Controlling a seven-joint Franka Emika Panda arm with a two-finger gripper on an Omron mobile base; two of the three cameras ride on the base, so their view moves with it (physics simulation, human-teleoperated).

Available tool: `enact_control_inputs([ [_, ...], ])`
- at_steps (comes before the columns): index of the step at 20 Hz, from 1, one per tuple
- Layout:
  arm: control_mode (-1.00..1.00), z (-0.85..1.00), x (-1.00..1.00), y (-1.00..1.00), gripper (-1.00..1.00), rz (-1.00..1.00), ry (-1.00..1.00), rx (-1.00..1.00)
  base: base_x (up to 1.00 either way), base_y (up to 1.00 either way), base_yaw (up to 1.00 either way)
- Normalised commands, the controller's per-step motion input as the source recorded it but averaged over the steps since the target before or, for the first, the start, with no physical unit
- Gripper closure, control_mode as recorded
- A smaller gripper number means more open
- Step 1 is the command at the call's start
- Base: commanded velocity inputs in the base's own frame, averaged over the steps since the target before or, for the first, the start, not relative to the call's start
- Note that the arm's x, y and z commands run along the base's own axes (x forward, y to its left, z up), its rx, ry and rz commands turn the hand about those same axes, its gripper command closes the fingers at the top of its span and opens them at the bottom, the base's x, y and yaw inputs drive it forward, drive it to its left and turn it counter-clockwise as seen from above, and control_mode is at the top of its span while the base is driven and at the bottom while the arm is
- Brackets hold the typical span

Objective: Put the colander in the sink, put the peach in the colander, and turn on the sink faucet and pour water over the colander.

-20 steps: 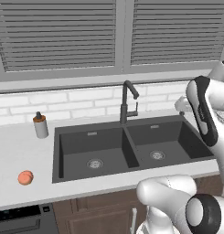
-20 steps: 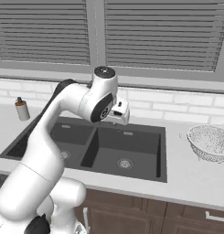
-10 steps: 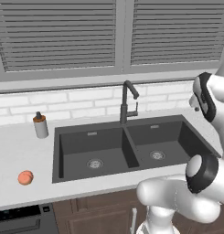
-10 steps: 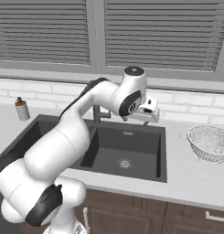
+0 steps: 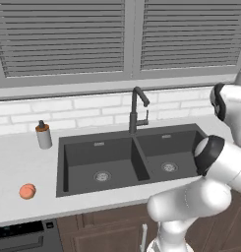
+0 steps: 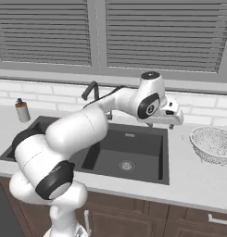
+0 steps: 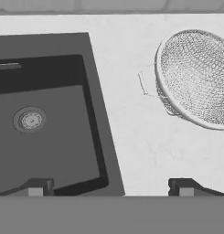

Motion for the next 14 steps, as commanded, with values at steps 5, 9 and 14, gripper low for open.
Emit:
enact_control_inputs([
  [5, -1.00, -0.14, 0.04, -0.64, -1.00, 0.00, 0.03, -0.07, 0.00, 0.00, 0.00],
  [9, -1.00, -0.13, 0.03, -0.56, -1.00, 0.00, 0.04, 0.00, 0.00, 0.00, 0.00],
  [14, -1.00, -0.15, 0.01, -0.45, -1.00, 0.00, 0.05, 0.00, 0.00, 0.00, 0.00],
])
